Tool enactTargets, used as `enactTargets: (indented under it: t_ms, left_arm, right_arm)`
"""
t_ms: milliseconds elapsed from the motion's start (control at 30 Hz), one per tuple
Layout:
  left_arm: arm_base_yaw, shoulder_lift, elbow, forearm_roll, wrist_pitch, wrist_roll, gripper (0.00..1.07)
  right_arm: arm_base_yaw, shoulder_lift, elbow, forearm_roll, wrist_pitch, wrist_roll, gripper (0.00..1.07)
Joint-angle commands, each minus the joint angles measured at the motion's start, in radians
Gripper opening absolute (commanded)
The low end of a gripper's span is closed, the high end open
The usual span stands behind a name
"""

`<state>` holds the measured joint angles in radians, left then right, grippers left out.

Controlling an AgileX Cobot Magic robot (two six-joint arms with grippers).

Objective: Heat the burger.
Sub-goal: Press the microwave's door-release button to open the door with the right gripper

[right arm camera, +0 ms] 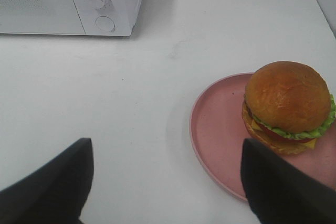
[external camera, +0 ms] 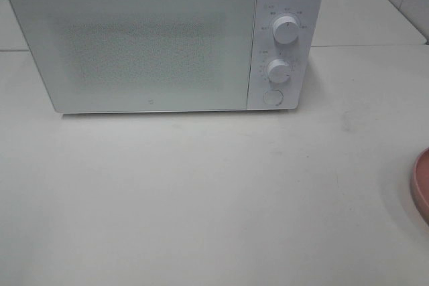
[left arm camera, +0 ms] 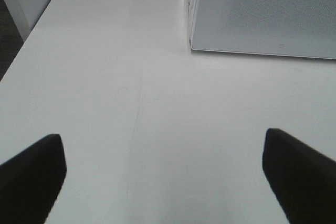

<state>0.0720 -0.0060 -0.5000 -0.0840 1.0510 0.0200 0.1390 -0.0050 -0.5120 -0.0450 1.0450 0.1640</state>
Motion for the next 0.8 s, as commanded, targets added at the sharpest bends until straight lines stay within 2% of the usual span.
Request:
enactTargets:
  t_ms: [33, 567, 800]
  left_arm:
    - [-0.005, -0.023, 0.002, -0.008, -0.015, 0.002, 0.93]
    - [-0.005, -0.023, 0.002, -0.008, -0.015, 0.002, 0.93]
    - [-0.005, -0.023, 0.002, -0.008, -0.015, 0.002, 0.93]
  right_arm:
    - [-0.006, -0.024, 0.002, 0.001, -0.008, 0.004, 0.75]
    - [-0.006, -0.021, -0.007, 0.002, -0.015, 0.004, 0.75]
    - [-0.006, 0.084, -0.03, 0.002, -0.042, 0.004, 0.75]
